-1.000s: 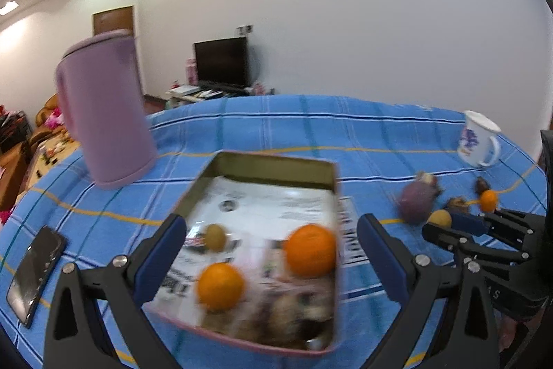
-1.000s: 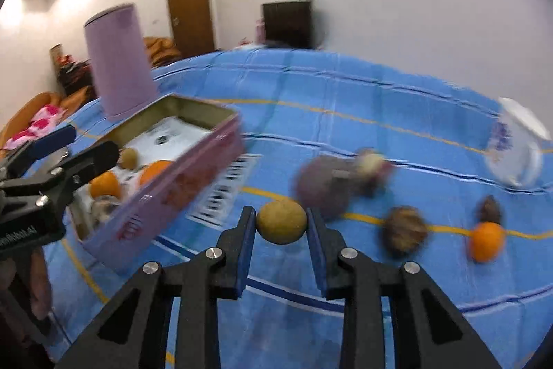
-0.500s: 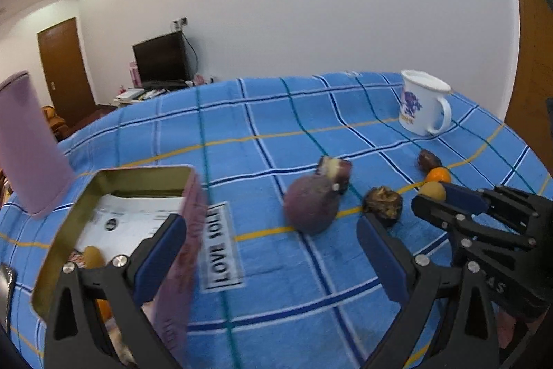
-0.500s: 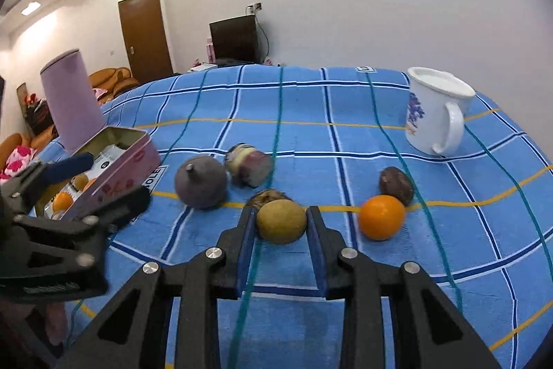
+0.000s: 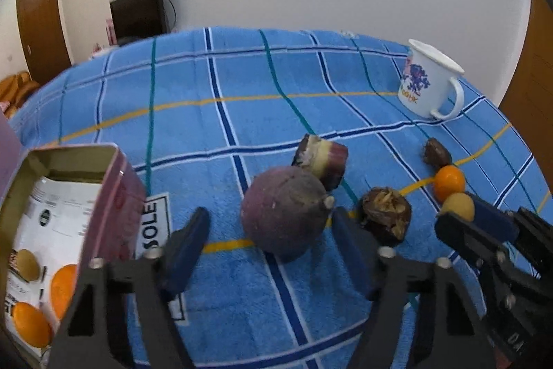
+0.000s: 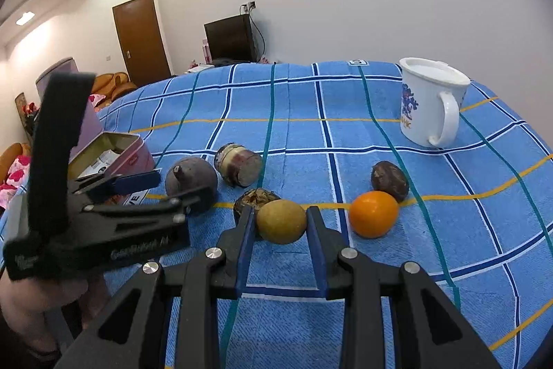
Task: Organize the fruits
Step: 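Grasp the purple turnip with the left tool while the right tool holds its fruit, then carry the purple turnip and yellow-brown fruit with both tools toward the tin box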
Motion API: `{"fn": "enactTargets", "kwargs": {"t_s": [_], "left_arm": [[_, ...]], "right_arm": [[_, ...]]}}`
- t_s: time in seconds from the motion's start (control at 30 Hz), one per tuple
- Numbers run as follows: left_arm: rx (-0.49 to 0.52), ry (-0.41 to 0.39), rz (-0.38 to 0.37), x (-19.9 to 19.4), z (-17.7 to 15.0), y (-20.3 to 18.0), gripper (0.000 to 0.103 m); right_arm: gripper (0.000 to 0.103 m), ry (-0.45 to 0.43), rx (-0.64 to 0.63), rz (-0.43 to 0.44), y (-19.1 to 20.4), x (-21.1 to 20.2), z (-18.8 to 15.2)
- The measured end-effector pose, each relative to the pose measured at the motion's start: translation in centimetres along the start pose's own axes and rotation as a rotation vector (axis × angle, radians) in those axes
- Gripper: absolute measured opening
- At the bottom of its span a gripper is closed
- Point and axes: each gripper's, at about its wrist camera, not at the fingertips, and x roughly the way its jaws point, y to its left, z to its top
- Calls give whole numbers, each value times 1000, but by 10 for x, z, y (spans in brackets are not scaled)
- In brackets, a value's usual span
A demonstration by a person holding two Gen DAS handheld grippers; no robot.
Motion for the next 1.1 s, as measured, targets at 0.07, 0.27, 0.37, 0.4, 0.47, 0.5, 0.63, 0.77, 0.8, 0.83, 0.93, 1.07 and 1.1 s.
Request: {"fn": "enactTargets", "kwargs": {"t_s": [0.07, 0.27, 0.37, 0.4, 0.47, 0.5, 0.63, 0.77, 0.8, 0.83, 0.93, 1.07, 1.1], "left_arm": [[12, -5, -30, -2, 0, -2, 54], [6, -16, -54, -10, -4, 0, 54], [5, -33, -58, -16, -8, 2, 54], [7, -39, -56, -18, -9, 2, 54], [16, -57, -54, -23, -10, 1, 54], [24, -65, -49, -25, -12, 0, 54], [47, -104, -37, -34, -14, -3, 54], [57, -133, -25, -40, -16, -4, 54], [58, -141, -22, -43, -17, -3, 54], [58, -151, -19, -45, -17, -3, 54], [55, -170, -13, -47, -18, -3, 54], [58, -200, -4, -53, -20, -4, 54], [60, -209, -3, -55, -20, -4, 54]], "right_arm": [[32, 0, -7, -4, 1, 0, 0], [32, 0, -3, -2, 0, 1, 0], [32, -4, -9, -3, 1, 0, 0], [32, -5, -10, -4, 1, 0, 0], [32, -12, -12, 2, 2, -1, 0], [32, -18, -13, 4, 2, -2, 0], [32, -33, -14, 16, 2, -6, -1], [32, -47, -22, 21, 3, -8, -1], [32, -51, -23, 21, 4, -9, -1], [32, -57, -25, 24, 4, -10, -1], [32, -73, -32, 29, 5, -13, -1], [32, -90, -41, 39, 7, -16, -2], [32, -95, -43, 42, 8, -17, -2]]}}
